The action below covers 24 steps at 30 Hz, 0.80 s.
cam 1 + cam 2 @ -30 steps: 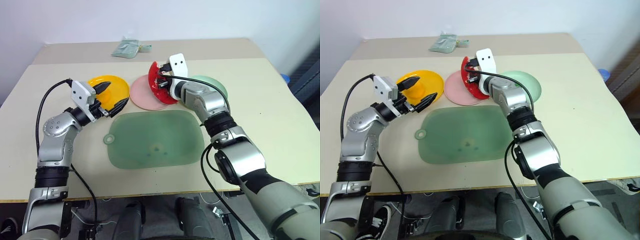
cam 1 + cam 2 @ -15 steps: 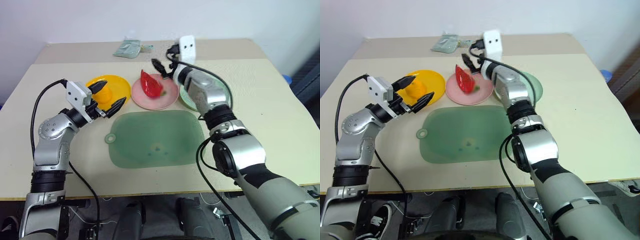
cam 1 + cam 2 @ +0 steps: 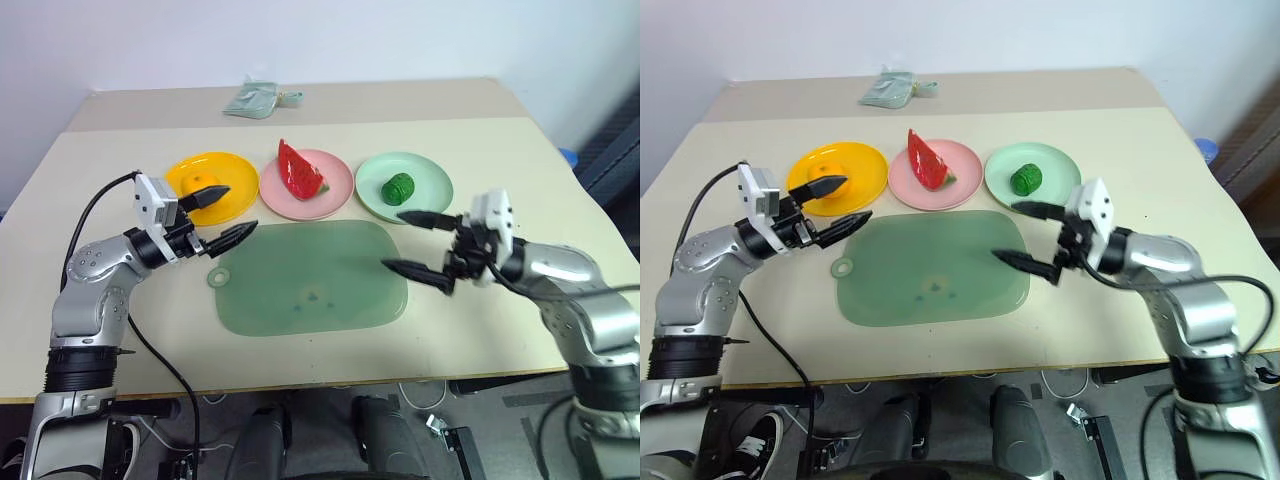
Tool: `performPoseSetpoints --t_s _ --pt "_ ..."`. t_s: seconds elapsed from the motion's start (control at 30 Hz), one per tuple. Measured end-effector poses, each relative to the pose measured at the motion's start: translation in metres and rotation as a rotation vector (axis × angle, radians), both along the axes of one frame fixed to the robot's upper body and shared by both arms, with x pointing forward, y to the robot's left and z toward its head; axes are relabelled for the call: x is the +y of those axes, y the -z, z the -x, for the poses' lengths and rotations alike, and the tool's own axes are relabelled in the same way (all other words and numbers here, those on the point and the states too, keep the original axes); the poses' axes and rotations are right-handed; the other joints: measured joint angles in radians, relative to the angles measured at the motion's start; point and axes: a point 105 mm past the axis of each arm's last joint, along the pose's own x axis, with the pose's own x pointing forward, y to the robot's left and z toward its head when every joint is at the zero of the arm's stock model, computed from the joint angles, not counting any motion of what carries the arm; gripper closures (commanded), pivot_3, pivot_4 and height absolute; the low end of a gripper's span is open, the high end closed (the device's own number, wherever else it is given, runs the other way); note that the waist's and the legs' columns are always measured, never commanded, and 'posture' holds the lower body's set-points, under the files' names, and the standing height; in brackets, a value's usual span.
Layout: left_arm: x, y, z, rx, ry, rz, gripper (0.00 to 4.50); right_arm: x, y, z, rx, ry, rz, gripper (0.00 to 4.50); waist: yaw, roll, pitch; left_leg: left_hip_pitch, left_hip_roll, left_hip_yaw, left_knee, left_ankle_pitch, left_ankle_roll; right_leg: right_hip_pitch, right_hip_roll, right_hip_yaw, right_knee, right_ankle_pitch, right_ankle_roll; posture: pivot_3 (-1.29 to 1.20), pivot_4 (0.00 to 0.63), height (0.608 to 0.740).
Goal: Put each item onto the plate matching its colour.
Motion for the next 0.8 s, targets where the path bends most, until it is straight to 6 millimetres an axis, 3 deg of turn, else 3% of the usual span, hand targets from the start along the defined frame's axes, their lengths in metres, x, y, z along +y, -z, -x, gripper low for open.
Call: performPoseSetpoints --t_s 0.13,0.27,0.37,0.6,0.8 --pt "0.009 0.007 0.011 0.01 0.044 -0.056 0.0 -0.008 0.01 0.013 0.033 0.002 0.021 0.11 0.003 0.0 0.0 0.0 0.0 0.0 0.001 0.0 0.0 0.0 0.0 0.0 0.0 0.0 0.0 0.0 0.15 0.74" --pt "0.016 0.024 0.015 0.0 0.051 -0.203 0.0 -0.015 0.01 0.017 0.019 -0.013 0.036 0.11 0.013 0.0 0.0 0.0 0.0 0.0 0.001 0.0 0.0 0.001 0.0 0.0 -0.002 0.0 0.0 0.0 0.15 0.74" --pt "0.018 0.031 0.016 -0.007 0.048 -0.219 0.0 -0.018 0.01 0.017 0.013 -0.009 0.044 0.11 0.027 0.0 0.0 -0.001 0.0 0.0 0.001 0.0 0.0 0.001 0.0 0.0 -0.003 0.0 0.0 0.0 0.15 0.74" --pt "0.008 0.026 0.018 -0.052 0.07 -0.191 0.0 -0.02 0.014 0.018 0.012 -0.004 0.054 0.11 0.035 0.0 0.0 -0.001 0.0 0.0 0.002 0.0 0.0 0.003 -0.001 0.0 -0.004 0.0 0.0 0.0 0.15 0.74" --pt "-0.011 0.028 0.017 -0.052 0.124 -0.141 0.0 -0.026 0.019 0.022 0.024 0.035 0.054 0.11 0.033 0.0 0.0 -0.001 0.0 0.0 0.002 0.0 0.0 0.003 -0.001 0.0 -0.004 0.0 0.0 0.0 0.15 0.74"
